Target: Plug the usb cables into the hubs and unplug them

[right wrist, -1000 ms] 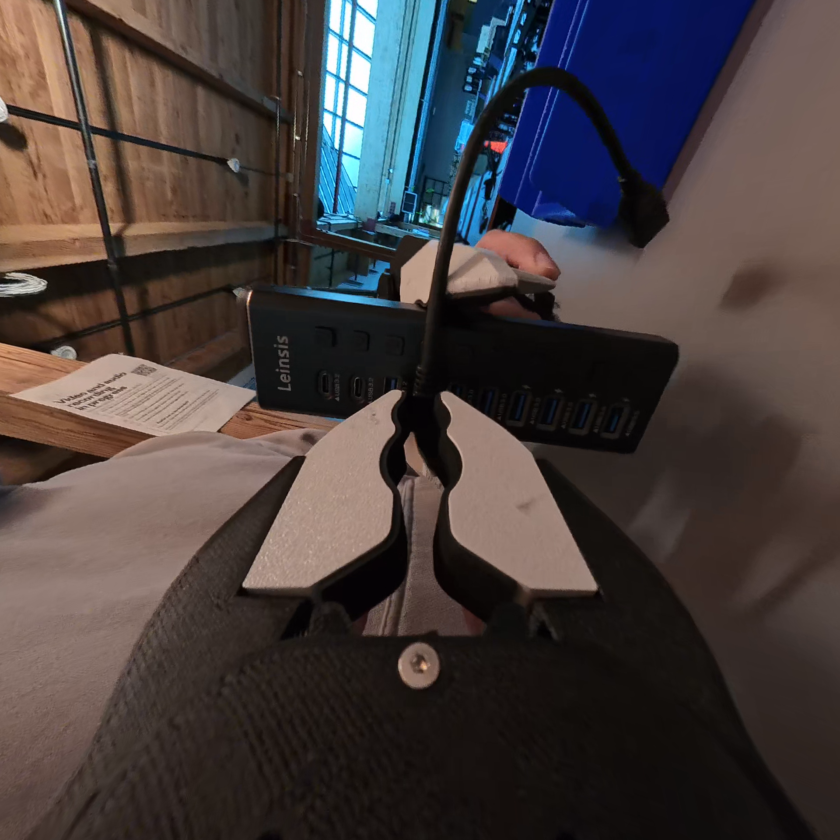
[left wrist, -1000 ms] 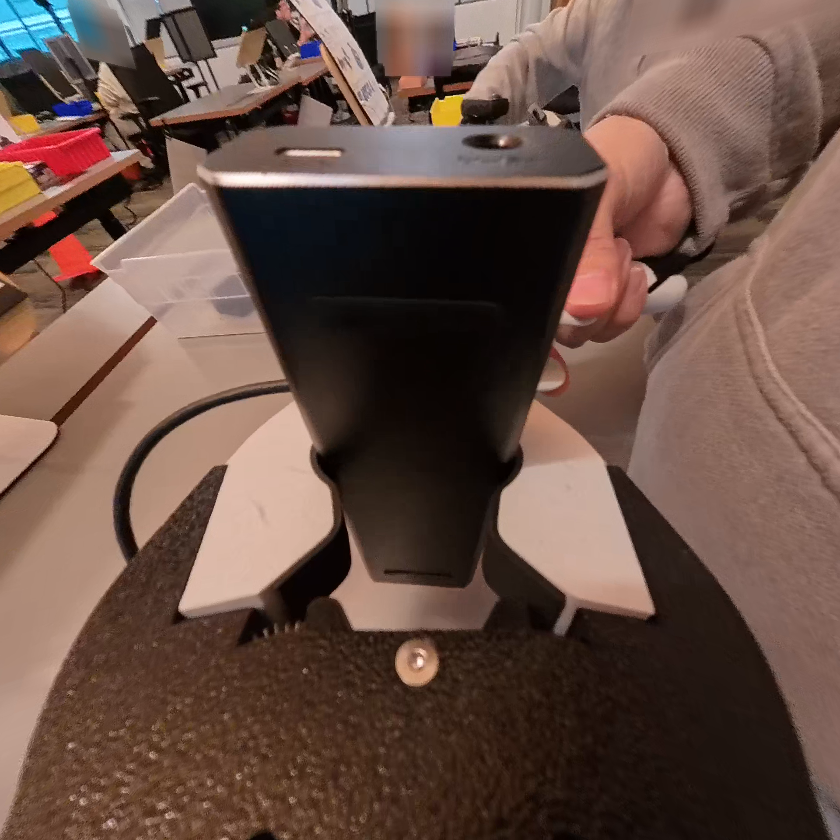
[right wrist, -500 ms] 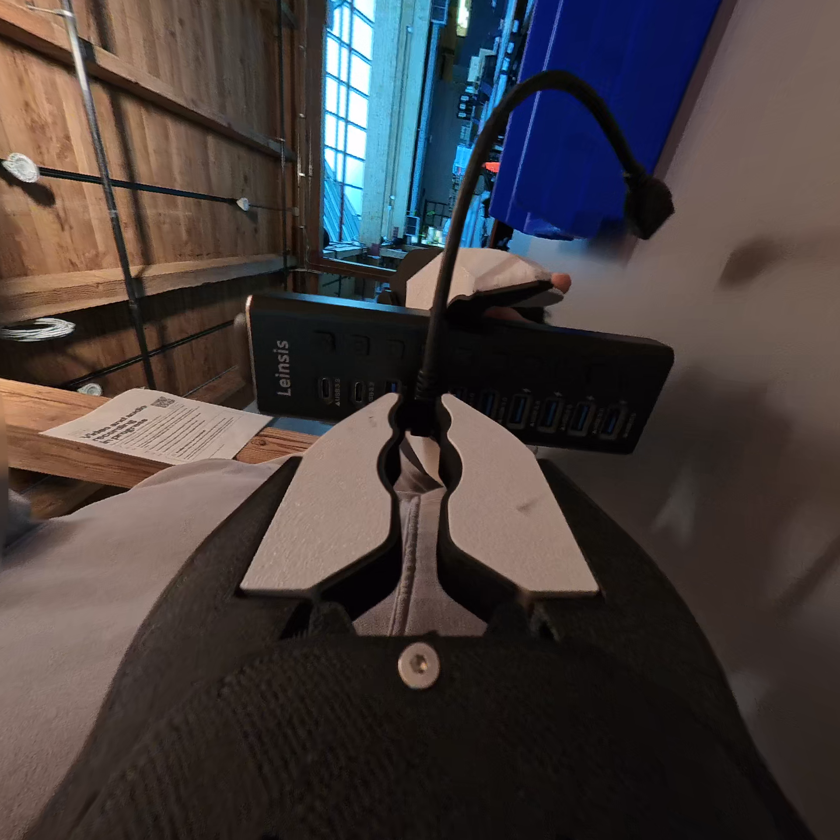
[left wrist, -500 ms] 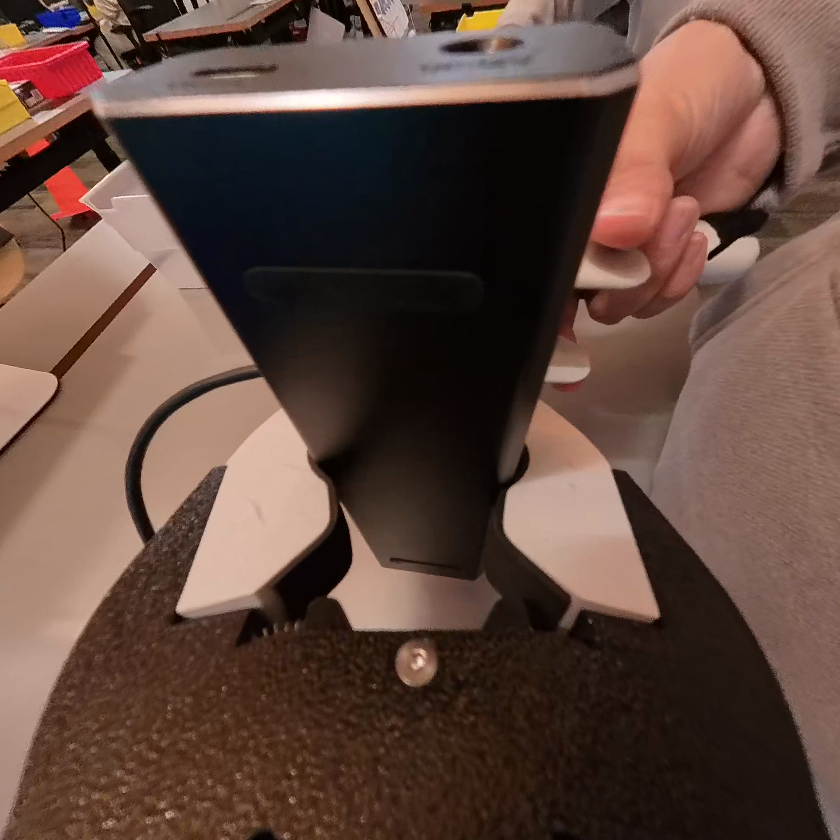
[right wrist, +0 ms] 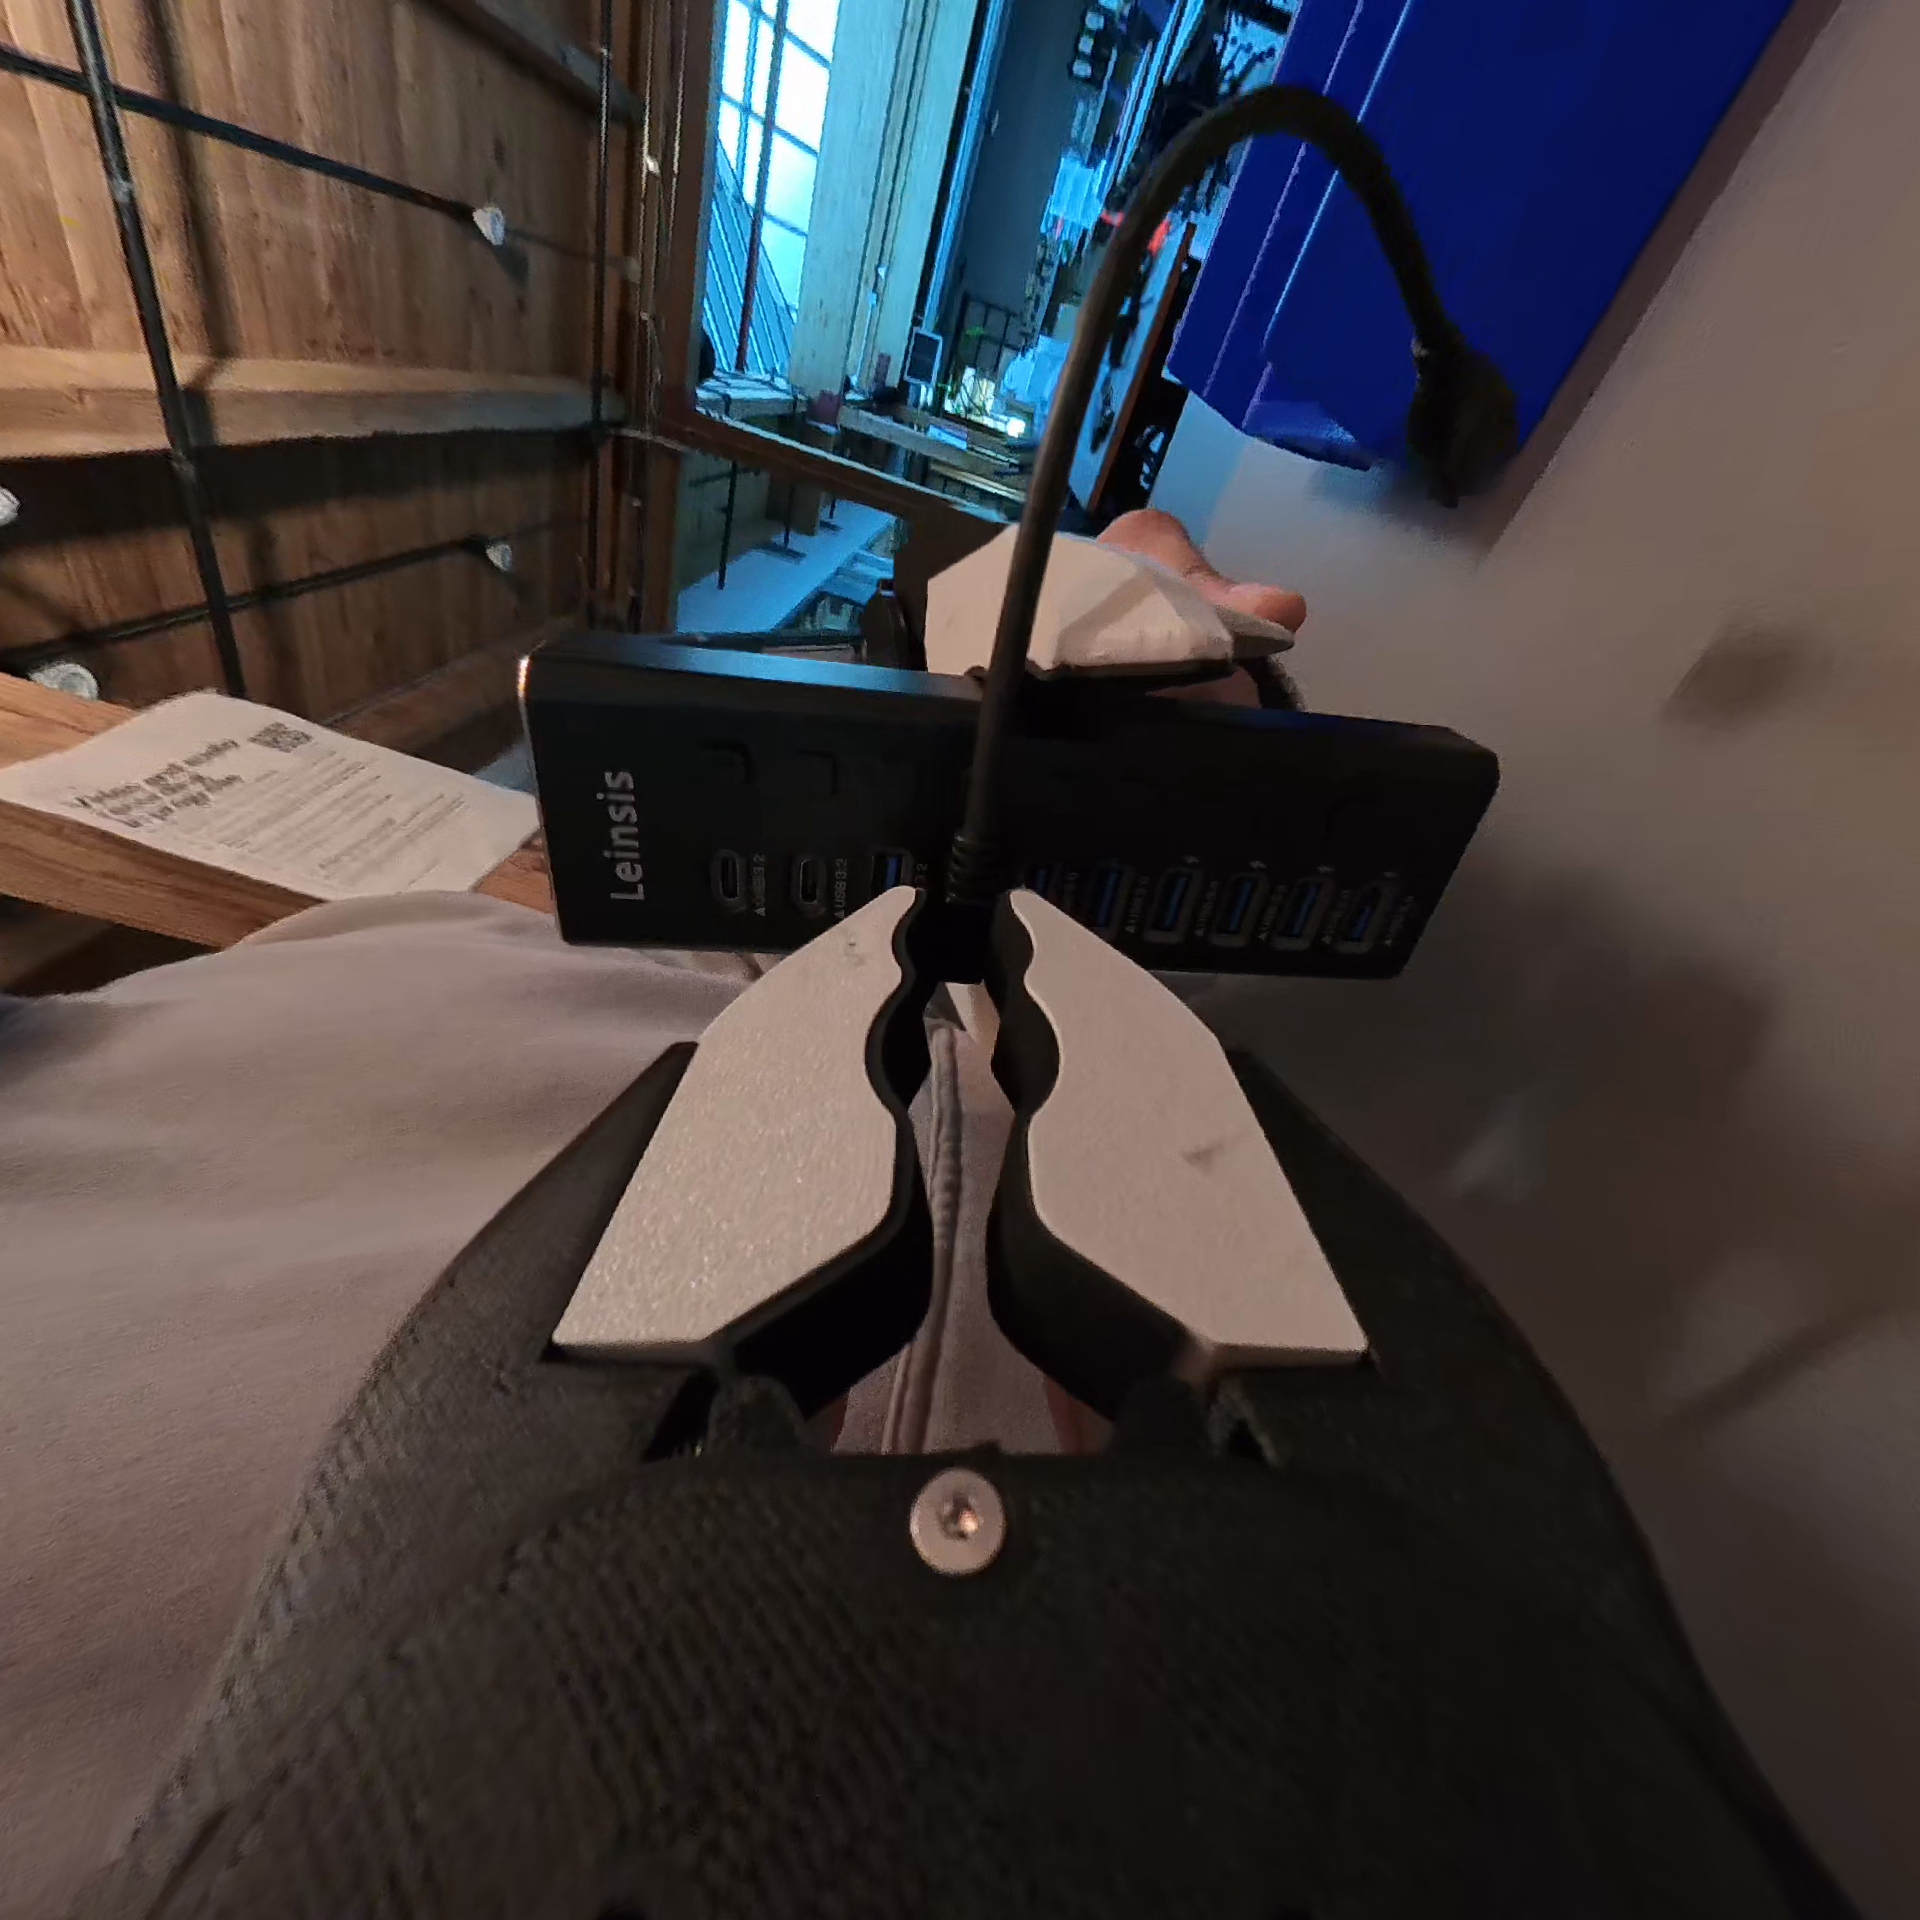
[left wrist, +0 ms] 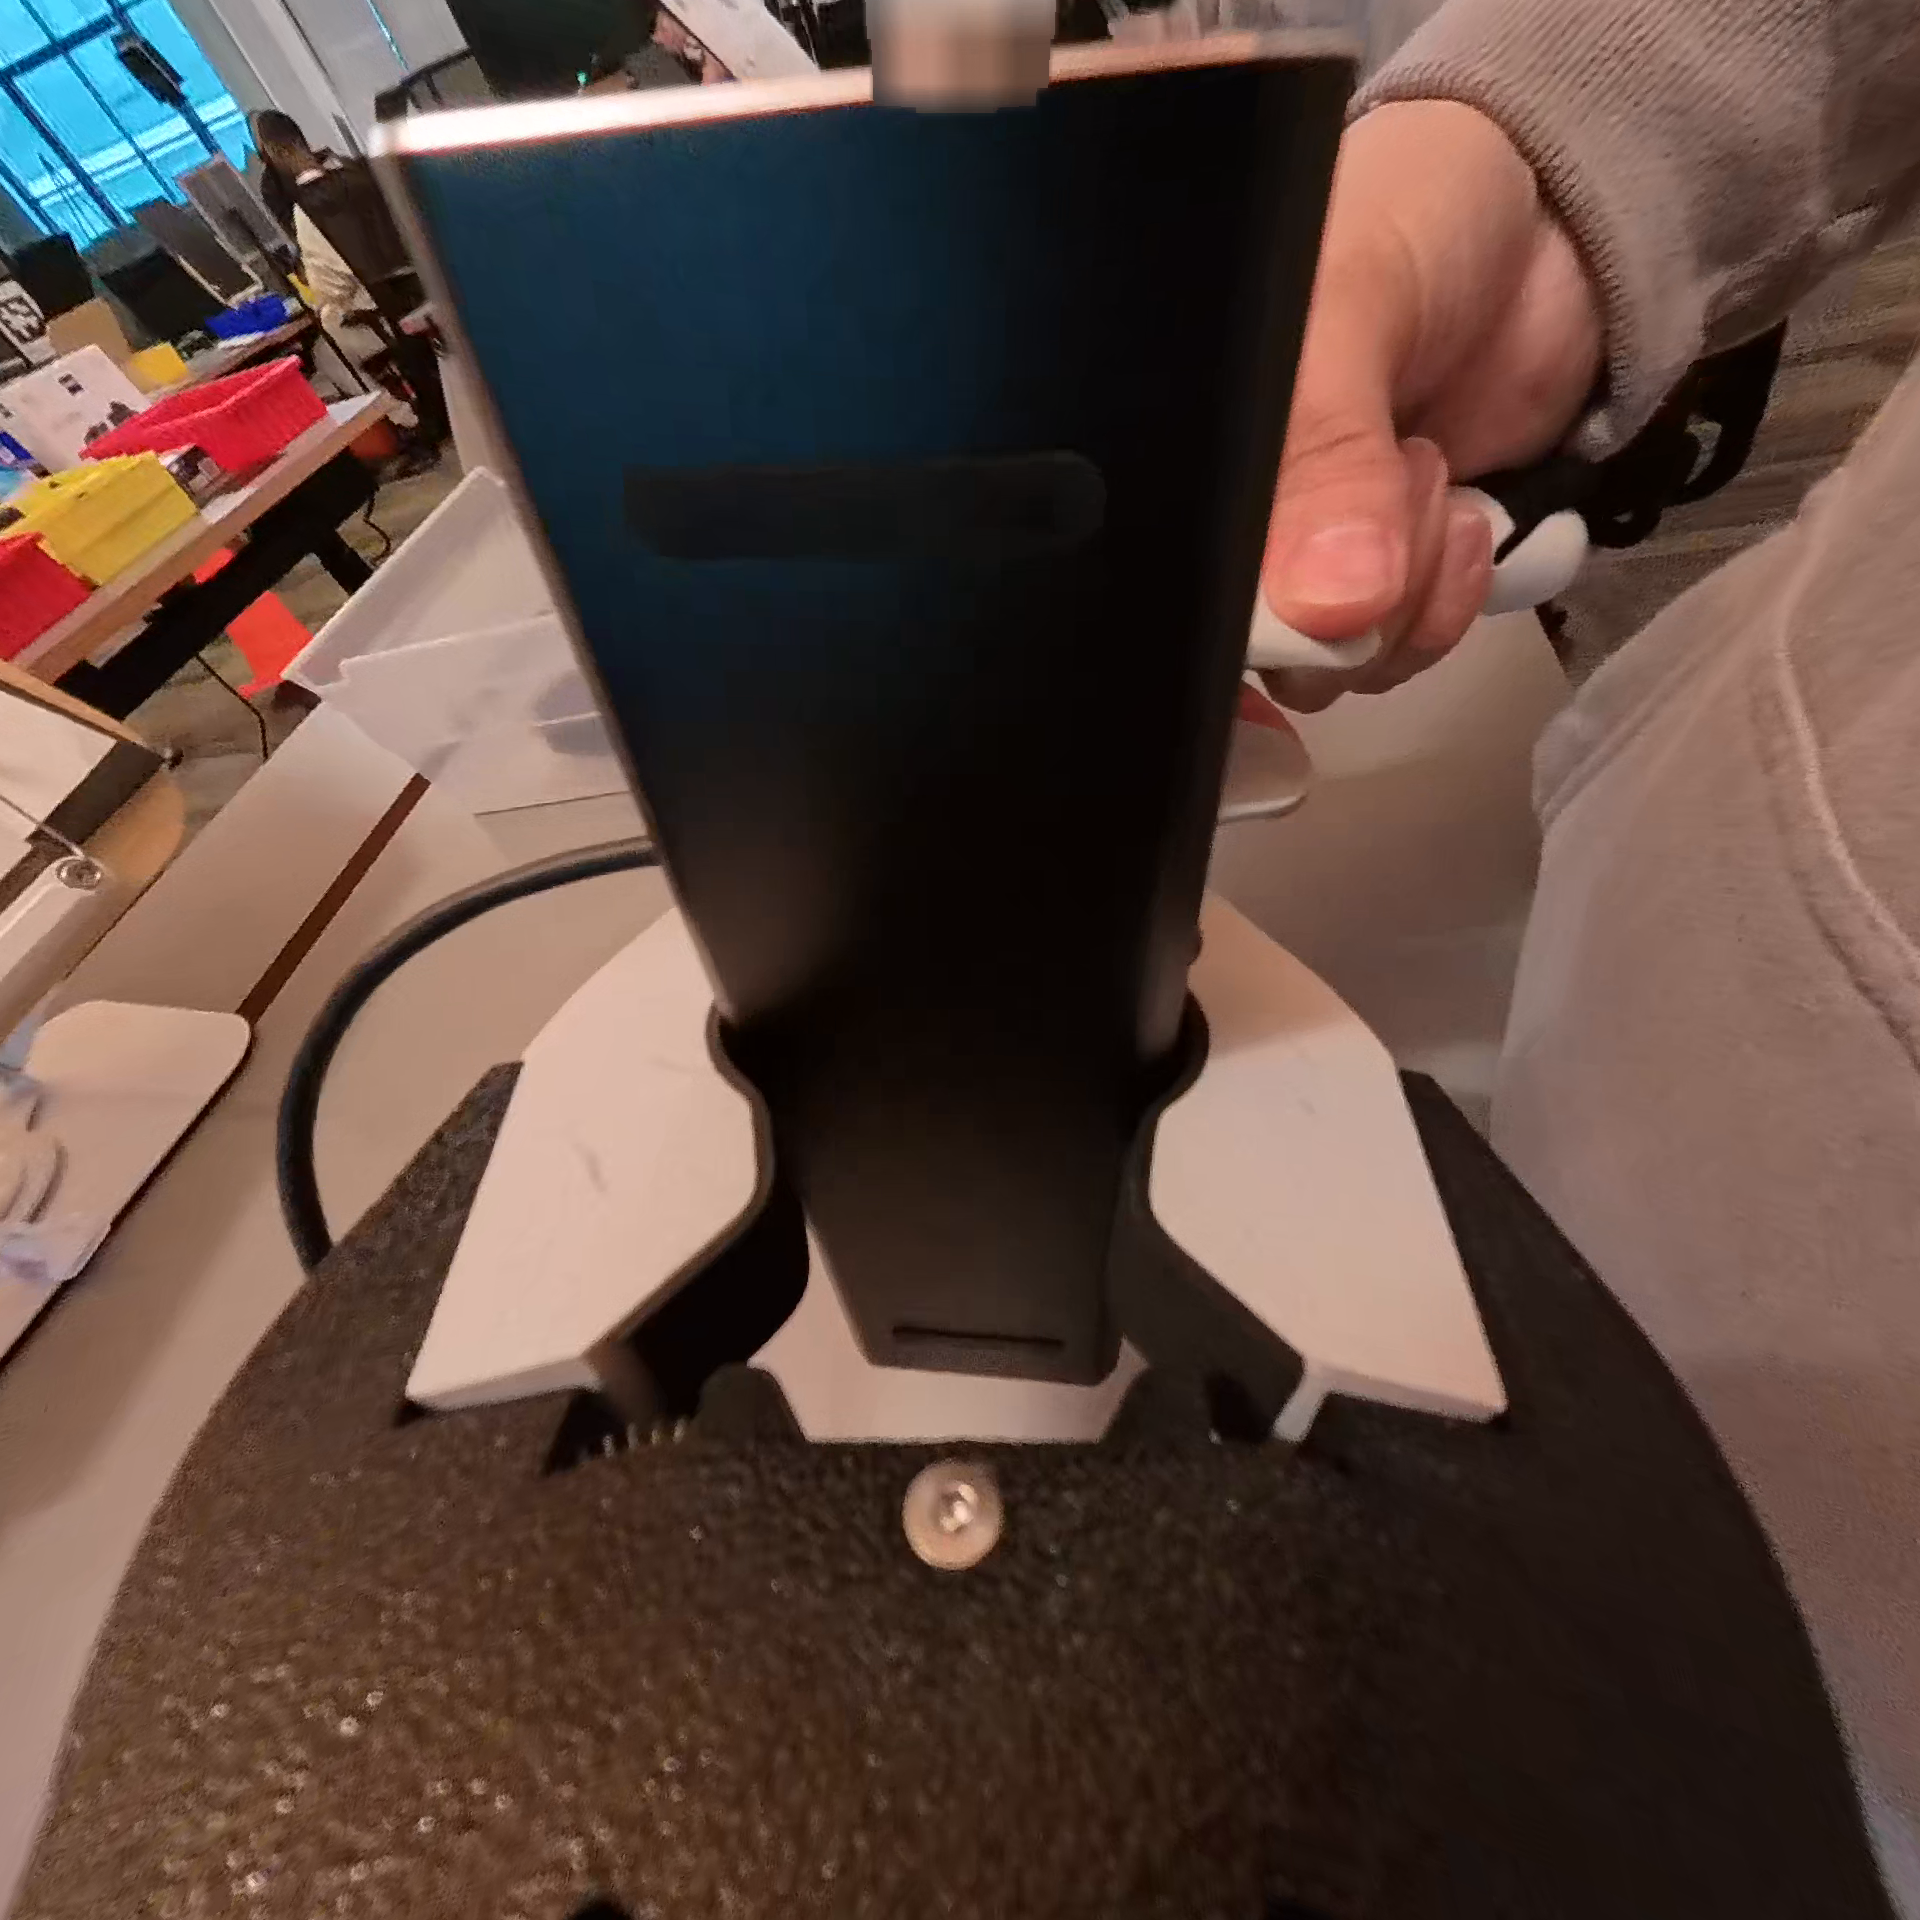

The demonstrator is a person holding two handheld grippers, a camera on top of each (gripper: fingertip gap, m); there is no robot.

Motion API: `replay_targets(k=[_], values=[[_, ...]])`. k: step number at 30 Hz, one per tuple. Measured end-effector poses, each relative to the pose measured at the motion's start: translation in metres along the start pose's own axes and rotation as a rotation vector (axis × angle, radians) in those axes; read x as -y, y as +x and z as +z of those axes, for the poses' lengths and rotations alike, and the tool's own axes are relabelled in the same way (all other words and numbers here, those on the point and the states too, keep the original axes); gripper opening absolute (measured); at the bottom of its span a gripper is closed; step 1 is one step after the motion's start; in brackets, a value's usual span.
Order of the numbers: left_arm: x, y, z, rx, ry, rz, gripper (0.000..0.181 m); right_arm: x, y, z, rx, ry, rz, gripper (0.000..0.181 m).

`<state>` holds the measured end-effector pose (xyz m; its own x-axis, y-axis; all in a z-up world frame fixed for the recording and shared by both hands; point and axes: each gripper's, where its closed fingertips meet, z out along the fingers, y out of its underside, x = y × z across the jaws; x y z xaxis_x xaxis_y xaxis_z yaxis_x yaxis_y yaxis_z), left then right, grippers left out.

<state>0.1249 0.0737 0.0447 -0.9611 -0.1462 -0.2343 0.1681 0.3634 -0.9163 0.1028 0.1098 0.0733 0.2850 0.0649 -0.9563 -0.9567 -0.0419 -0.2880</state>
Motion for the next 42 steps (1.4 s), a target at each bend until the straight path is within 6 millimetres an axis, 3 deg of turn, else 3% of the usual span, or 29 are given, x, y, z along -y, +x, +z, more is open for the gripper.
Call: replay_targets(k=[4, 8, 10, 20, 29, 38, 42], values=[[0.009, 0.005, 0.002, -0.039, 0.062, -0.064, 0.073, -0.002, -0.006, -0.004, 0.003, -0.018, -0.016, 0.011], [0.0, 0.0, 0.002, -0.034, 0.014, -0.05, 0.072, 0.0, 0.001, 0.0, -0.045, -0.04, -0.038, 0.01], [0.001, -0.001, -0.002, -0.06, 0.019, -0.134, 0.071, 0.005, -0.001, 0.003, -0.032, -0.034, -0.039, 0.01], [0.016, -0.003, -0.014, 0.016, 0.069, -0.163, 0.089, 0.008, -0.004, 0.016, -0.105, -0.024, -0.095, 0.009], [0.001, -0.005, -0.01, 0.012, 0.007, -0.037, 0.081, 0.007, 0.007, 0.015, -0.136, -0.021, -0.074, 0.009], [-0.003, -0.004, -0.014, -0.051, 0.031, -0.069, 0.075, 0.008, 0.006, 0.018, -0.017, 0.042, 0.04, 0.009], [-0.008, -0.001, -0.012, -0.068, -0.003, -0.071, 0.074, 0.002, 0.011, 0.016, -0.074, -0.02, -0.053, 0.01]])
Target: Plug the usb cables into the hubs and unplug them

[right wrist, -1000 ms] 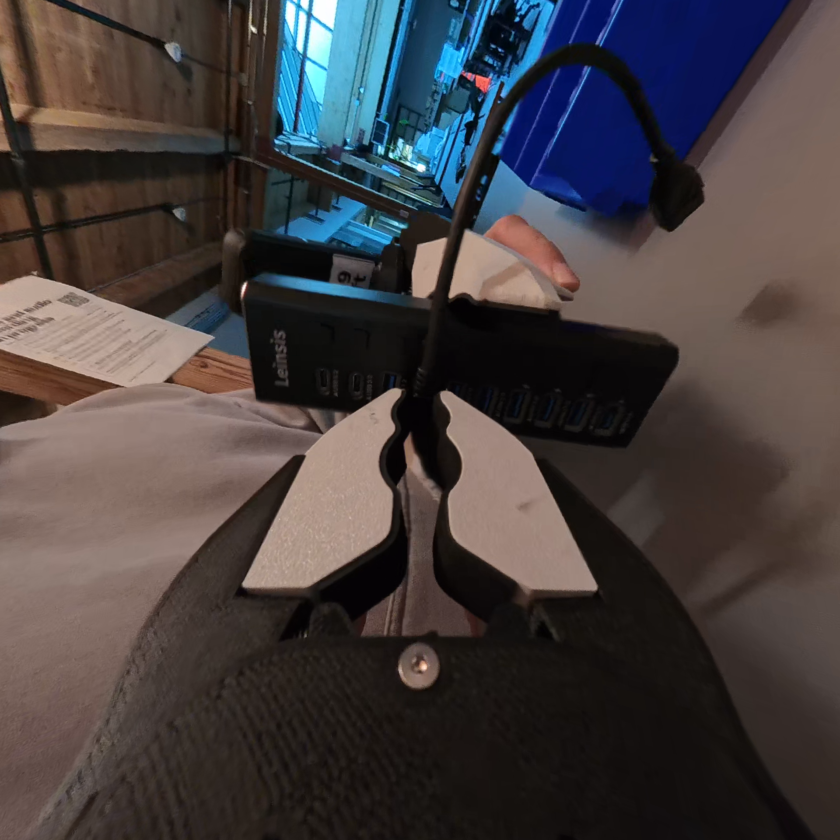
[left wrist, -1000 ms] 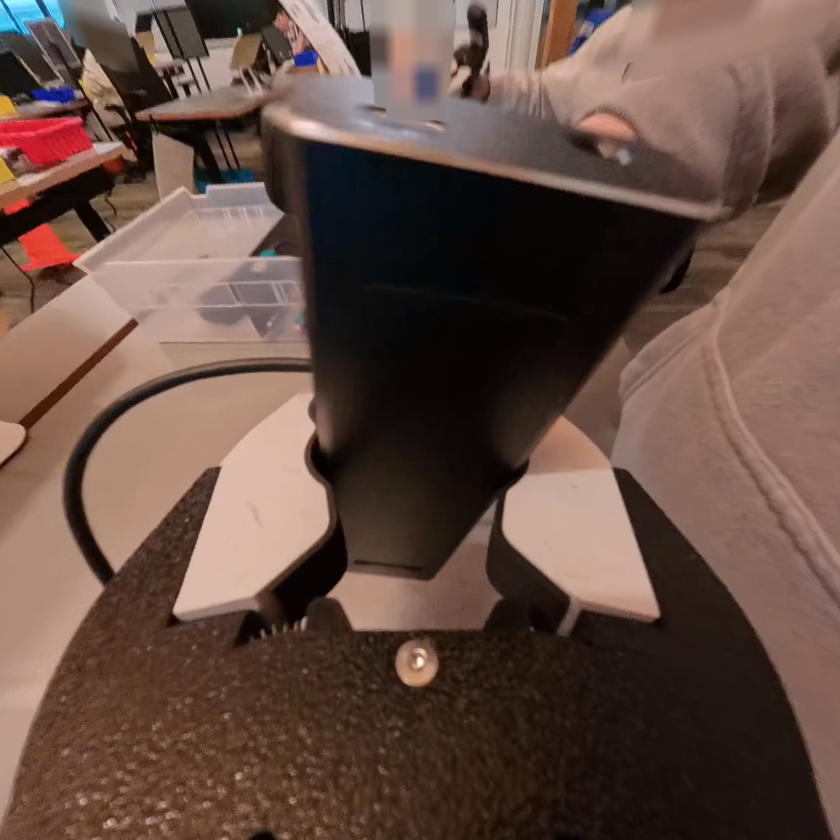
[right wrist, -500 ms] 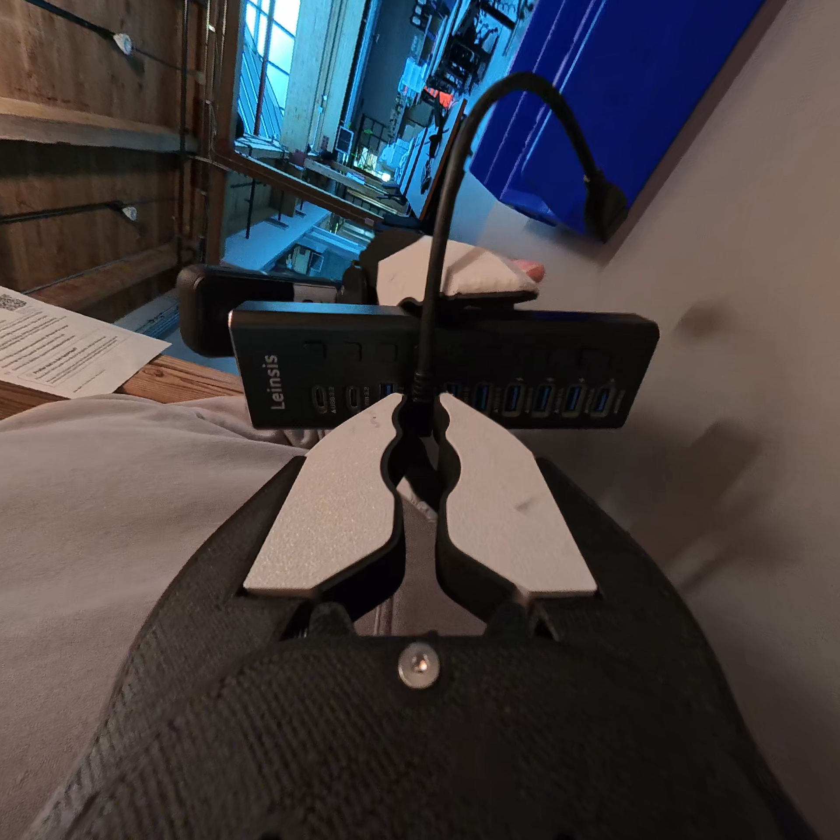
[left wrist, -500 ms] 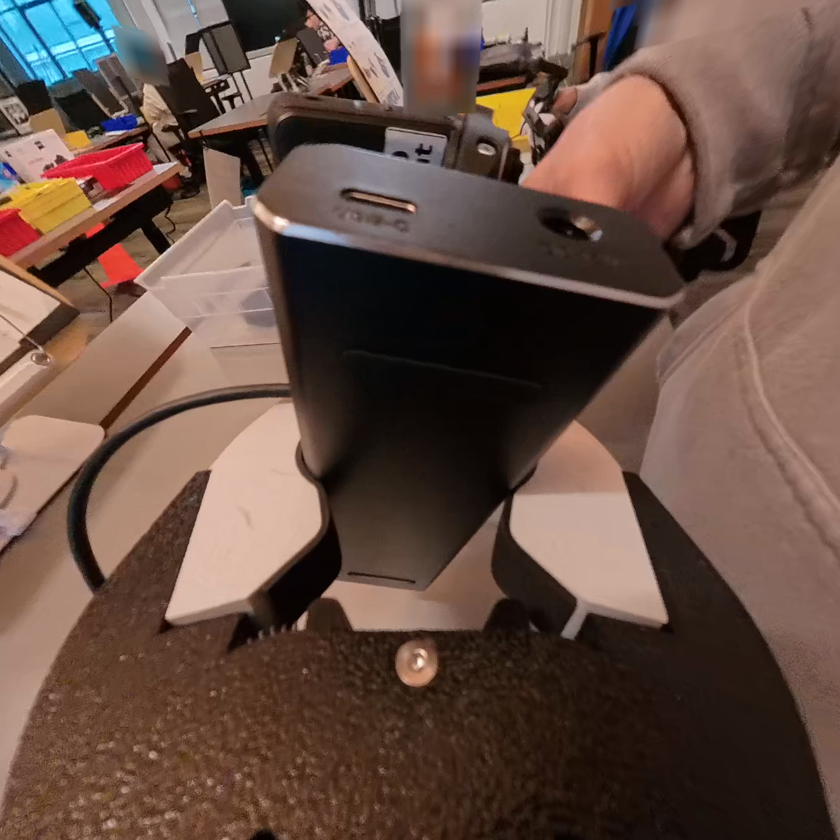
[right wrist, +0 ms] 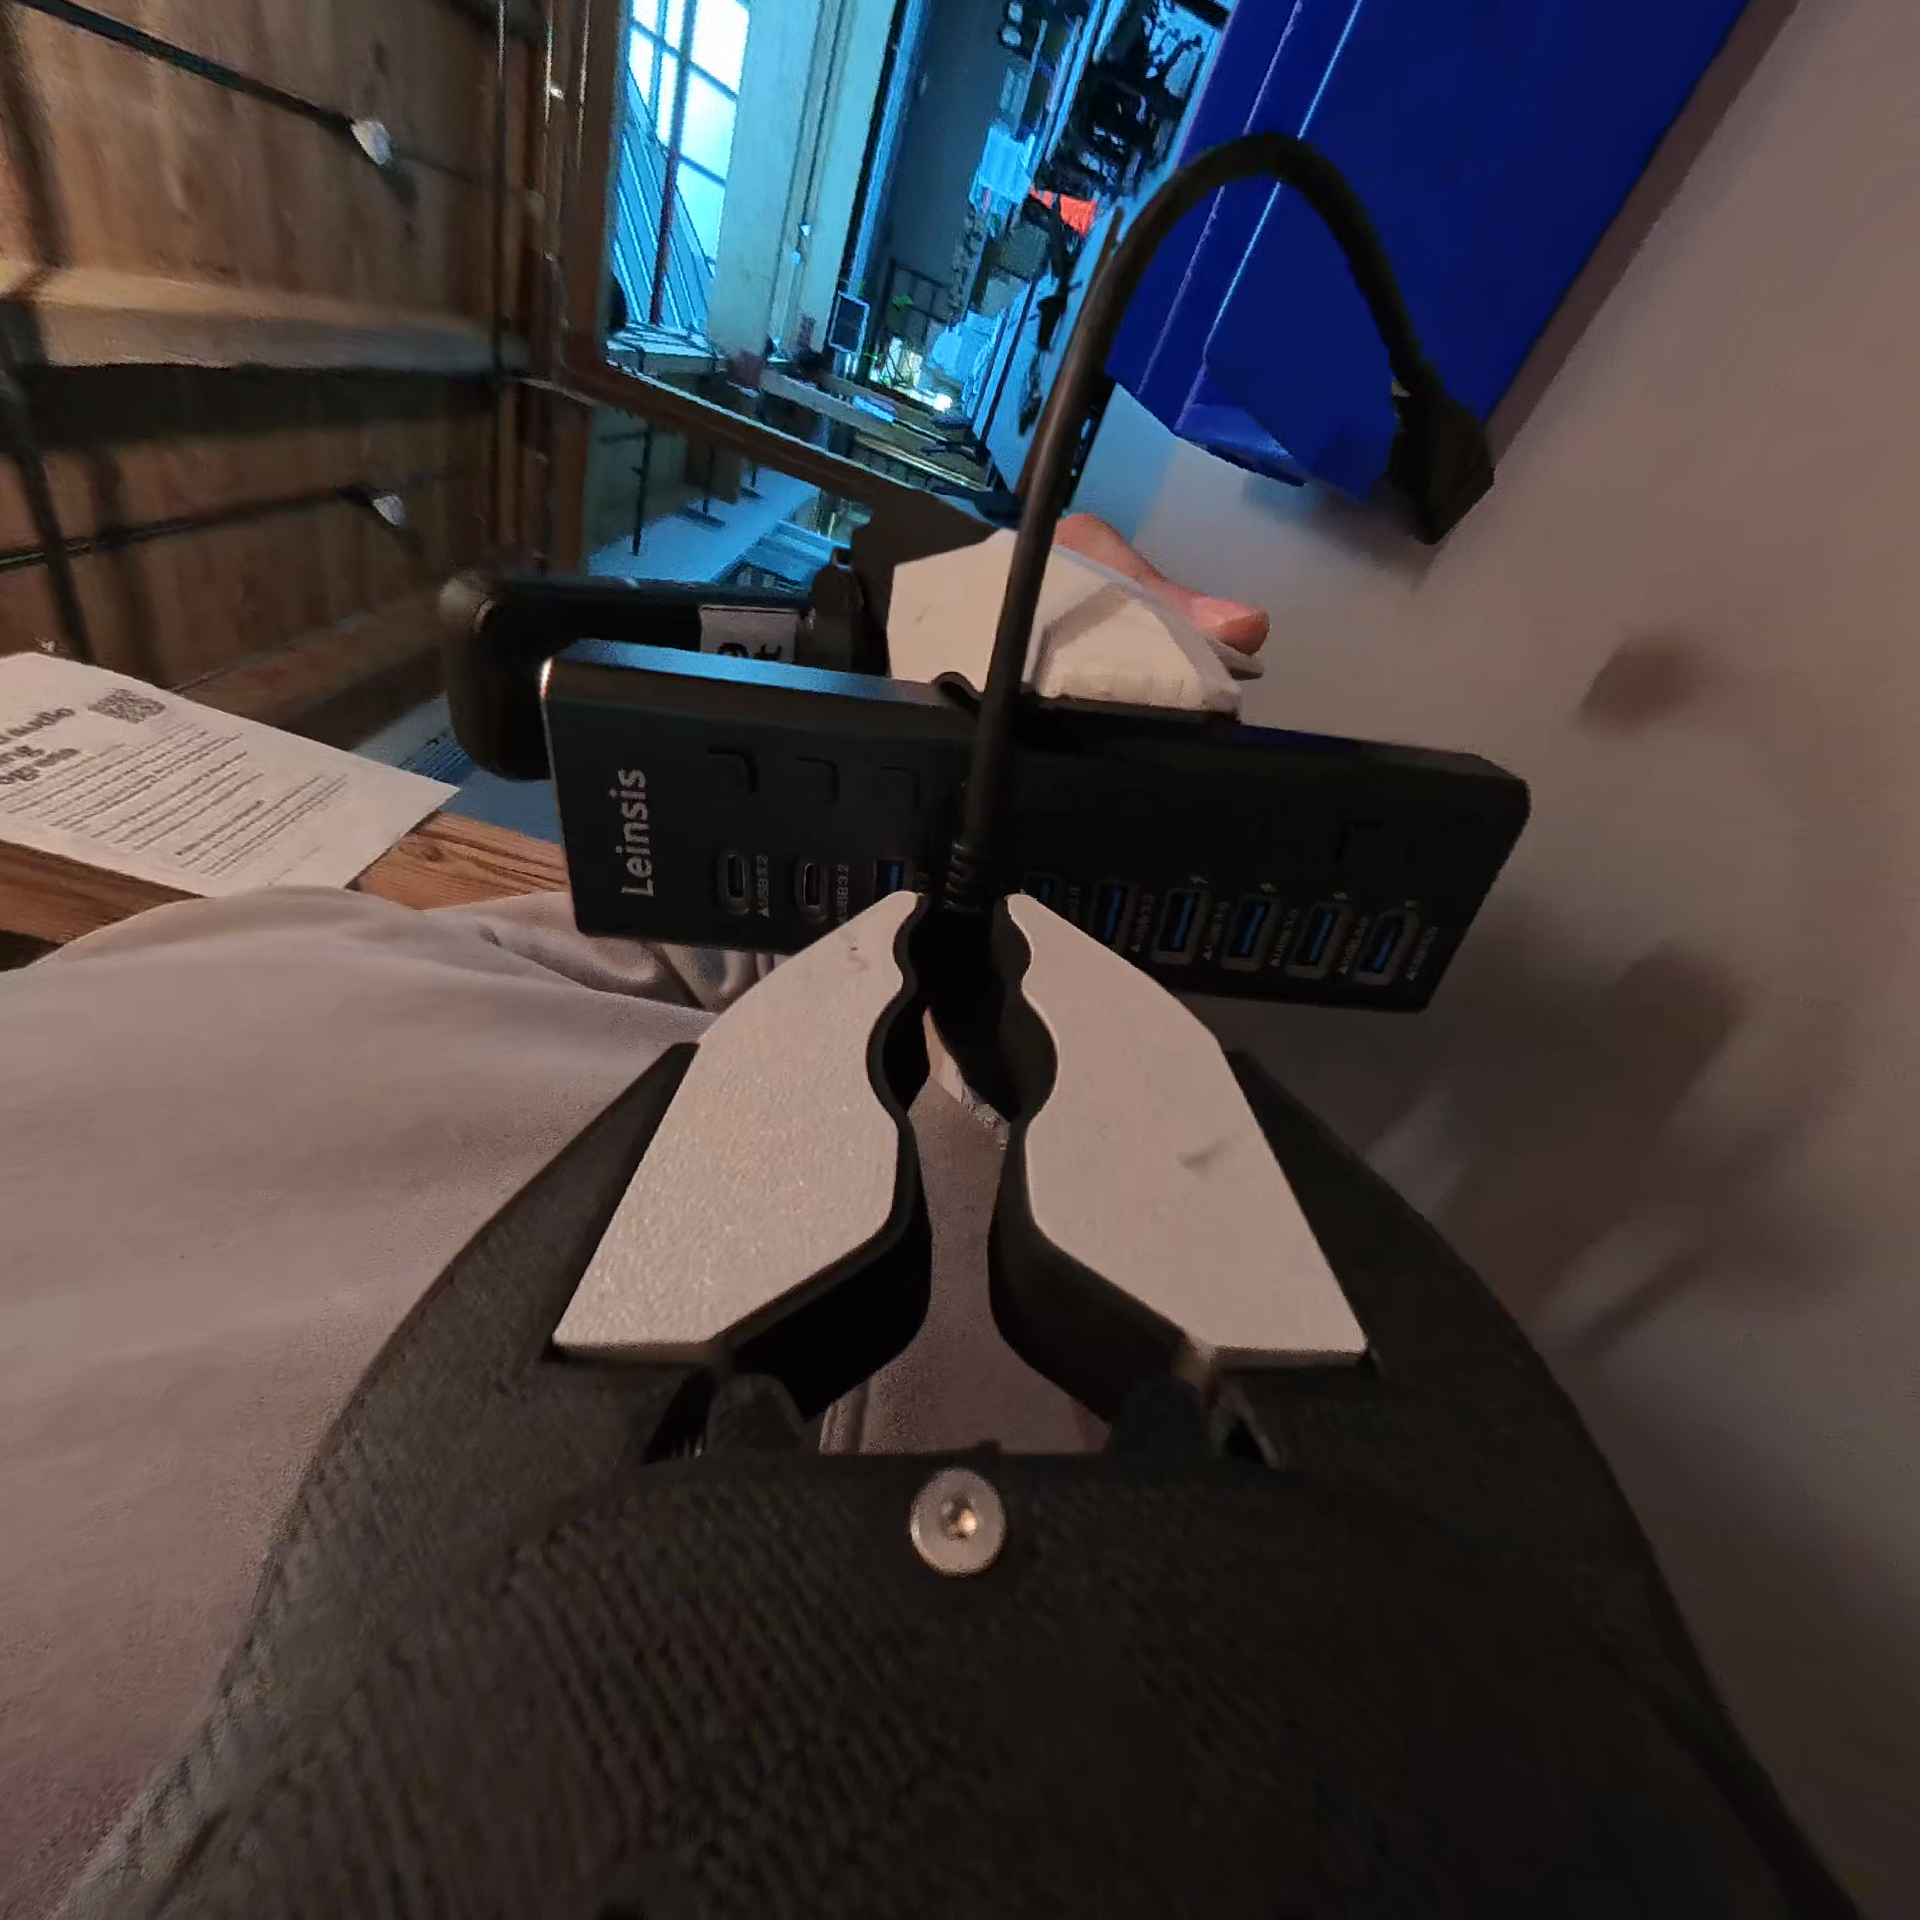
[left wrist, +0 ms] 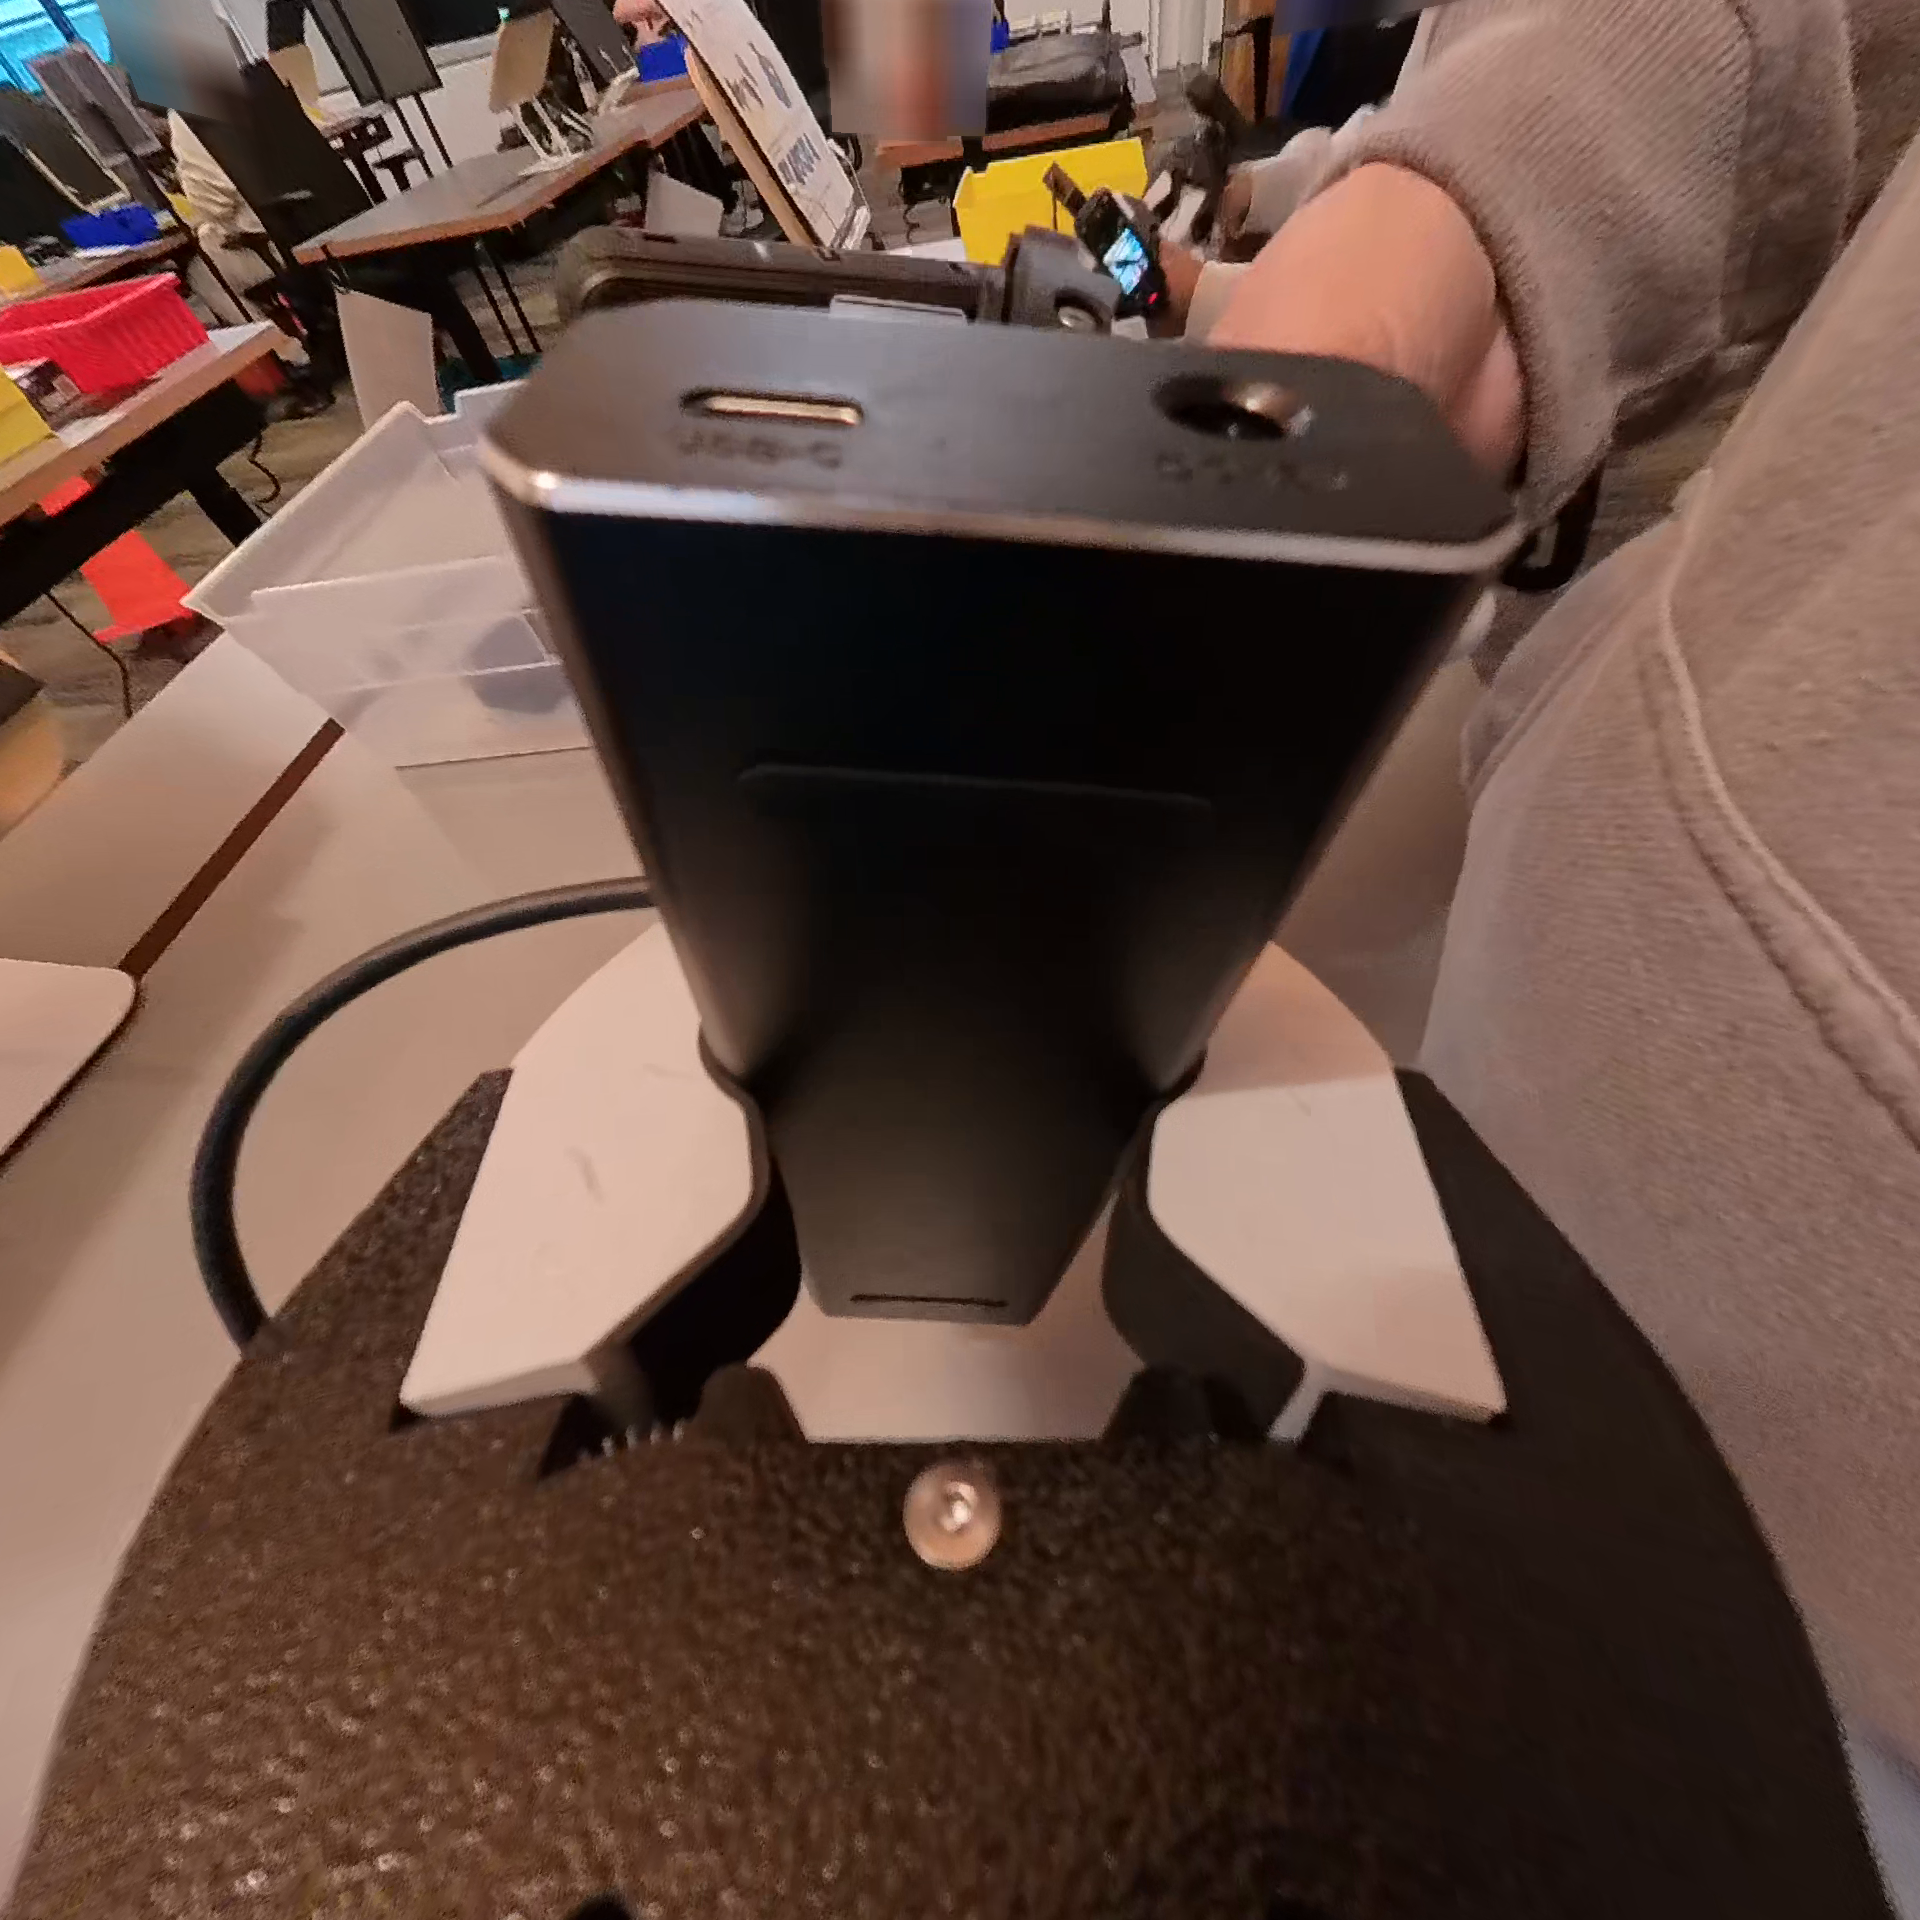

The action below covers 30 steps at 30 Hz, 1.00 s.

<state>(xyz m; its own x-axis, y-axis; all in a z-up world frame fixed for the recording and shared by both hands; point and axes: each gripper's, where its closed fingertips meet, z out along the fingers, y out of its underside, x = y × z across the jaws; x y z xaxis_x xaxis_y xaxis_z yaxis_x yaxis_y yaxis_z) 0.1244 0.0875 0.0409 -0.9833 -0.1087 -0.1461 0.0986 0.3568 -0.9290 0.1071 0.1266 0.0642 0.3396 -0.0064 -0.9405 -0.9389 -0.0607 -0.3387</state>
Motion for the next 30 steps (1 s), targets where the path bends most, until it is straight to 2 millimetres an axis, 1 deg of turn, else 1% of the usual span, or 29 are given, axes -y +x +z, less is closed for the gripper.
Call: replay_targets(k=[3, 5, 6, 7, 8, 9, 10, 11, 12, 13, 14, 15, 16, 18, 19, 20, 21, 23, 24, 26, 28, 29, 30], values=[[-0.002, -0.003, 0.002, 0.019, -0.016, 0.034, 0.073, 0.0, 0.003, -0.002, -0.012, 0.01, -0.042, 0.01], [0.002, -0.005, 0.002, 0.042, 0.004, 0.028, 0.072, 0.001, 0.0, -0.004, -0.005, -0.009, -0.058, 0.01], [0.001, -0.01, -0.002, 0.07, 0.003, 0.032, 0.072, 0.003, 0.0, -0.007, -0.011, -0.009, -0.06, 0.01], [-0.001, -0.022, -0.018, 0.118, 0.016, 0.007, 0.072, 0.013, 0.008, -0.023, -0.076, 0.043, -0.068, 0.01], [-0.004, -0.04, -0.041, 0.176, 0.057, -0.058, 0.072, 0.033, 0.023, -0.06, -0.165, 0.16, -0.076, 0.01], [-0.006, -0.056, -0.061, 0.215, 0.09, -0.097, 0.072, 0.051, 0.028, -0.095, -0.161, 0.278, -0.008, 0.009], [-0.008, -0.063, -0.067, 0.203, 0.069, -0.081, 0.072, 0.045, 0.029, -0.101, -0.154, 0.201, 0.02, 0.01], [-0.007, -0.066, -0.064, 0.174, 0.02, -0.052, 0.072, 0.031, 0.026, -0.089, -0.181, 0.053, -0.062, 0.01], [0.0, -0.068, -0.06, 0.164, 0.011, -0.029, 0.072, 0.025, 0.014, -0.076, -0.161, -0.056, -0.139, 0.01], [0.013, -0.068, -0.058, 0.153, 0.049, -0.022, 0.072, 0.034, -0.003, -0.068, -0.122, -0.063, -0.188, 0.009], [0.024, -0.067, -0.059, 0.144, 0.098, -0.034, 0.072, 0.05, -0.022, -0.067, -0.082, -0.034, -0.242, 0.01], [0.03, -0.068, -0.061, 0.153, 0.132, -0.05, 0.072, 0.067, -0.035, -0.074, -0.094, 0.002, -0.318, 0.009], [0.031, -0.067, -0.063, 0.162, 0.149, -0.061, 0.072, 0.079, -0.045, -0.085, -0.125, 0.038, -0.393, 0.009], [0.023, -0.063, -0.064, 0.164, 0.147, -0.085, 0.073, 0.087, -0.07, -0.11, -0.096, 0.057, -0.477, 0.009], [0.017, -0.06, -0.064, 0.169, 0.138, -0.099, 0.073, 0.089, -0.079, -0.125, -0.104, 0.07, -0.529, 0.009], [0.011, -0.056, -0.064, 0.162, 0.127, -0.111, 0.073, 0.085, -0.084, -0.14, -0.126, 0.044, -0.585, 0.009], [0.006, -0.052, -0.062, 0.153, 0.116, -0.123, 0.073, 0.082, -0.083, -0.159, -0.177, 0.006, -0.643, 0.009], [0.0, -0.045, -0.059, 0.149, 0.108, -0.137, 0.073, 0.082, -0.061, -0.206, -0.403, -0.063, -0.758, 0.008], [-0.003, -0.042, -0.057, 0.144, 0.106, -0.144, 0.073, 0.077, -0.057, -0.227, -0.448, -0.11, -0.808, 0.009], [-0.006, -0.04, -0.053, 0.14, 0.109, -0.159, 0.073, 0.078, -0.042, -0.268, -0.578, -0.116, -0.786, 0.009], [-0.005, -0.039, -0.049, 0.137, 0.123, -0.171, 0.073, 0.07, -0.023, -0.305, -0.69, -0.16, -0.724, 0.009], [-0.004, -0.038, -0.048, 0.136, 0.132, -0.176, 0.073, 0.071, -0.015, -0.323, -0.768, -0.15, -0.694, 0.008], [-0.003, -0.038, -0.046, 0.134, 0.141, -0.181, 0.073, 0.069, -0.012, -0.331, -0.786, -0.148, -0.698, 0.009]])
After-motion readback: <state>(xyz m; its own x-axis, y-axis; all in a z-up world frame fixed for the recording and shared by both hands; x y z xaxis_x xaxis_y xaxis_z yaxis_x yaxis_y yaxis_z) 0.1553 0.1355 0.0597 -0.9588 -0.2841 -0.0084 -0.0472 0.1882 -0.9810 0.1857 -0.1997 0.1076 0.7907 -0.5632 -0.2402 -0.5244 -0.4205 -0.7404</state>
